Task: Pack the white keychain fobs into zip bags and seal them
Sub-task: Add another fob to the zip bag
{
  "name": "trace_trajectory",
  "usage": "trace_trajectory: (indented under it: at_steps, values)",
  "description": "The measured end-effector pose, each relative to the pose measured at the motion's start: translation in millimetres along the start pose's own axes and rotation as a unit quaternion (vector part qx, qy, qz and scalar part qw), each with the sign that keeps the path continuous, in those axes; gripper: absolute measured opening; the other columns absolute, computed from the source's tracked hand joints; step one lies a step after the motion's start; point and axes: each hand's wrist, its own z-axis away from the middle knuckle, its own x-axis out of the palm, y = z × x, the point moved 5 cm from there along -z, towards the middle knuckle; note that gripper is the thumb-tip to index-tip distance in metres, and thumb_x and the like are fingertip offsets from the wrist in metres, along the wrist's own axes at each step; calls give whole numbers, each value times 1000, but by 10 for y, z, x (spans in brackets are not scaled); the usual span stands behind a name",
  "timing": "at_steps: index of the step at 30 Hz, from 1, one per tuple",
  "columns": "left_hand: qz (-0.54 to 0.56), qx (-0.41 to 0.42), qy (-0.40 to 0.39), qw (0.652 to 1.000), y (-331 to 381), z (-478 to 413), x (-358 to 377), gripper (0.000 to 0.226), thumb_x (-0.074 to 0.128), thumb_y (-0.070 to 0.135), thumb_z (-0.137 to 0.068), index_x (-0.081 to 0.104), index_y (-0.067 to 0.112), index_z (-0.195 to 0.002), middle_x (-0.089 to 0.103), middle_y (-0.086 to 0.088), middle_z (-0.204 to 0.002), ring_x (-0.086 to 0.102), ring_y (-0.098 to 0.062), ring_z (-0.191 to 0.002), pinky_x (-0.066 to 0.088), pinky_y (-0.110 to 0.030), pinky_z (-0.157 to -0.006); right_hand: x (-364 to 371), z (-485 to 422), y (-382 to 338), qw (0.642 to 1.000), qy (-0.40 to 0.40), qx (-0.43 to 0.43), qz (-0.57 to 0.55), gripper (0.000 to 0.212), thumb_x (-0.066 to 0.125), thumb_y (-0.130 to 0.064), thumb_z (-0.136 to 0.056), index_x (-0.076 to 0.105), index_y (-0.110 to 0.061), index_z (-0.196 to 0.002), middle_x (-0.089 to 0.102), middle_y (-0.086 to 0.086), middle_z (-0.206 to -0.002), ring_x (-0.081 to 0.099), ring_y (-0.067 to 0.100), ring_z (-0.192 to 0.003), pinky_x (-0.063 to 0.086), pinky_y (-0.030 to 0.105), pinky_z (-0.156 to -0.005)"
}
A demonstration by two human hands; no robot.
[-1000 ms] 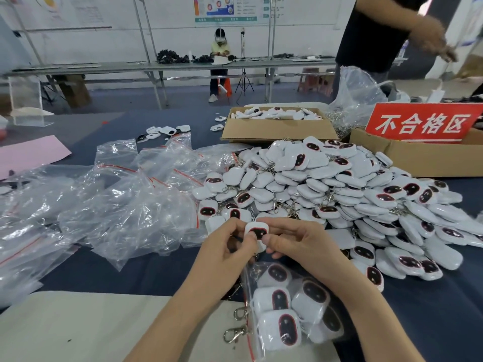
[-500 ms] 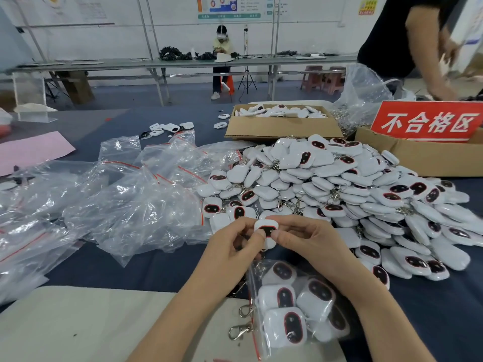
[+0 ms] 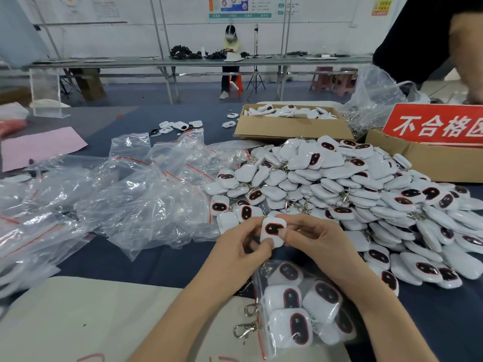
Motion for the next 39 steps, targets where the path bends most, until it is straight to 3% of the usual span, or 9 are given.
trace_trajectory:
  at_steps: [6,11,15,20,23,26,31,39]
  values:
    - [-24,-7,5,1000,-26,22,-25,24,62,30,-95,66,43,-115,66,-6,-95,52,-7,-74,50,-28,-72,45,-9,4,1000,-15,-13,13,26,74,-48,-71,76,-43,-96,77,-6,-87,74,8,-83,51,9,-72]
    - [-24,-20,7,999,-45,9,-20,27,63,25,-97,66,44,-116,66,-10,-97,51,-10,-75,53,-39,-75,29,-16,21,999,-14,-23,20,23,75,-45,-73,77,-42,-96,77,-6,-89,73,7,-83,51,8,-72]
    - [-25,-18,4,1000,-30,26,-17,29,61,25,-99,66,46,-119,67,3,-87,53,-9,-75,50,-26,-74,35,-18,21,1000,-13,-24,6,21,74,-39,-75,77,-40,-95,77,-7,-89,73,6,-83,51,8,-72]
    - [11,-38,46,998,-9,11,-44,20,64,25,-99,68,33,-117,73,6,-102,67,-21,-99,56,-25,-85,21,-40,56,999,-9,-14,-32,27,73,-35,-75,74,-40,-101,76,-3,-101,73,12,-94,55,16,-81]
    - [-104,7,73,992,39,39,-55,12,60,28,-100,64,34,-110,69,10,-101,65,-11,-93,54,-36,-84,78,-42,63,998,-34,-7,-61,31,74,-32,-77,70,-37,-108,74,-1,-112,73,16,-99,59,24,-80]
    - [-278,81,87,953,139,80,-7,17,52,41,-99,57,42,-115,54,22,-107,57,-2,-94,52,-28,-75,96,-38,46,998,-32,-9,-43,23,73,-36,-78,73,-33,-101,74,-4,-110,74,16,-97,59,21,-76]
    - [-183,84,95,975,147,80,-43,10,64,36,-97,65,38,-107,56,22,-102,59,-3,-96,44,-12,-73,53,-19,50,999,-13,-24,-46,11,70,-29,-82,75,-33,-91,76,2,-106,73,18,-100,59,26,-84]
    - [-203,79,82,972,95,60,-55,7,67,36,-96,69,32,-103,58,20,-100,60,-4,-91,45,-17,-71,45,-16,86,999,-2,7,-39,11,70,-26,-79,76,-31,-87,78,0,-101,75,16,-91,57,19,-73]
